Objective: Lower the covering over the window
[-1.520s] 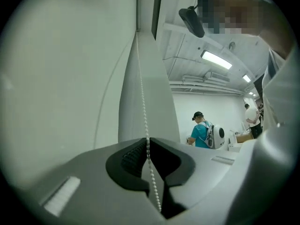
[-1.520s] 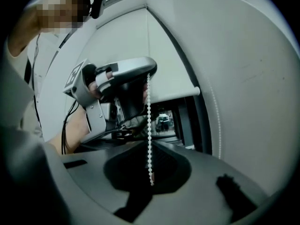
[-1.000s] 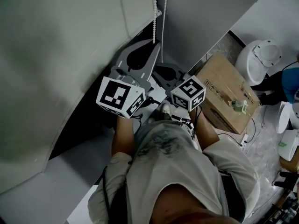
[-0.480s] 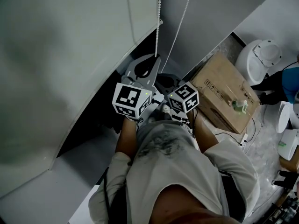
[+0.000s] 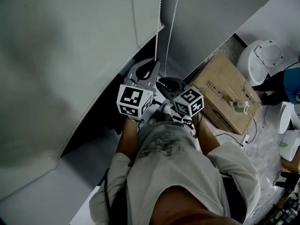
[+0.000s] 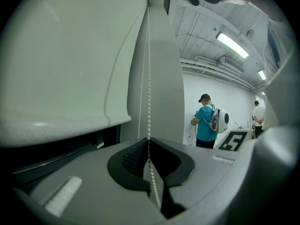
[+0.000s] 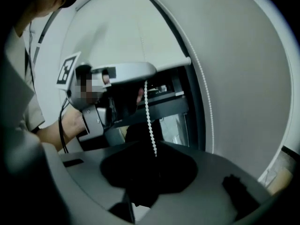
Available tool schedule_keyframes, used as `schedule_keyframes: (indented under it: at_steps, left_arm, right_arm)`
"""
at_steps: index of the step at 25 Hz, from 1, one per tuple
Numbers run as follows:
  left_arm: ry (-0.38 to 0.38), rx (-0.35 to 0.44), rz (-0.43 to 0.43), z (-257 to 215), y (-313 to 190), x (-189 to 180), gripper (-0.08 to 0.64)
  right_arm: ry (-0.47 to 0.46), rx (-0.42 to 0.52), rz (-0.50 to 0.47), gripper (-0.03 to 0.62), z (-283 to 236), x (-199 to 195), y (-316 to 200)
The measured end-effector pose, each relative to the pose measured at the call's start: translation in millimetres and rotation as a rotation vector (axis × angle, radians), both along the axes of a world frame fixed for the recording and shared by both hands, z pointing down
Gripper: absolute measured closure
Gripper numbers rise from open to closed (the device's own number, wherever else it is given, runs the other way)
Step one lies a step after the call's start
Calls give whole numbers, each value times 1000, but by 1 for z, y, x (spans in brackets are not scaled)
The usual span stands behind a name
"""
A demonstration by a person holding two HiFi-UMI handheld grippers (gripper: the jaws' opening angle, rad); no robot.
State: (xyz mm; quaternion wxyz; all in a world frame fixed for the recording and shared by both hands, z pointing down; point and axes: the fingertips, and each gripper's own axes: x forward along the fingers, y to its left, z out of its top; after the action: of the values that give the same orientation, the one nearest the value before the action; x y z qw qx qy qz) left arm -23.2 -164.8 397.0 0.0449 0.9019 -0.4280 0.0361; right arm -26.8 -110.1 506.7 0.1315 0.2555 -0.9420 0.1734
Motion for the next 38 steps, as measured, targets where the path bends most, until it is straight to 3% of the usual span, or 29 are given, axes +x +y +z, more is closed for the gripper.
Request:
schedule_keyframes:
  at_steps: [1, 2, 7, 11, 14, 17, 19, 20, 28, 38]
  left_arm:
    - [-1, 1, -2, 0, 0, -1, 541]
    - [-2, 1, -4, 0, 0, -2, 541]
    - [1, 1, -6, -2, 0, -5, 541]
    - [-4, 4, 10, -2, 4, 1, 541]
    - [-8, 8, 20, -1, 9, 4, 541]
    - [-8, 8, 27, -2, 13, 7, 541]
    - [-10, 10, 28, -3, 14, 8, 541]
    - [-10, 10, 27, -3, 14, 8, 541]
    - [-1, 15, 9, -1, 13, 1, 541]
    - [-13, -70, -8, 40, 13, -3, 541]
  right_arm:
    - [-27, 9, -10, 483, -10, 5, 1]
    - [-60, 23, -26, 468, -24, 9, 3]
    - [-214, 187, -45, 445, -130, 25, -5]
    - [-233, 348, -13, 446, -195, 23, -27]
    - [-226, 406, -20, 446, -219, 10, -42]
    - [-231, 416, -34, 466, -225, -1, -50]
    - [-239, 418, -43, 565, -227, -6, -49]
    - [-243, 417, -48, 574, -227, -8, -48]
    - [-241, 426, -54, 575, -225, -17, -45]
    - [-177, 370, -48, 575, -183, -23, -45]
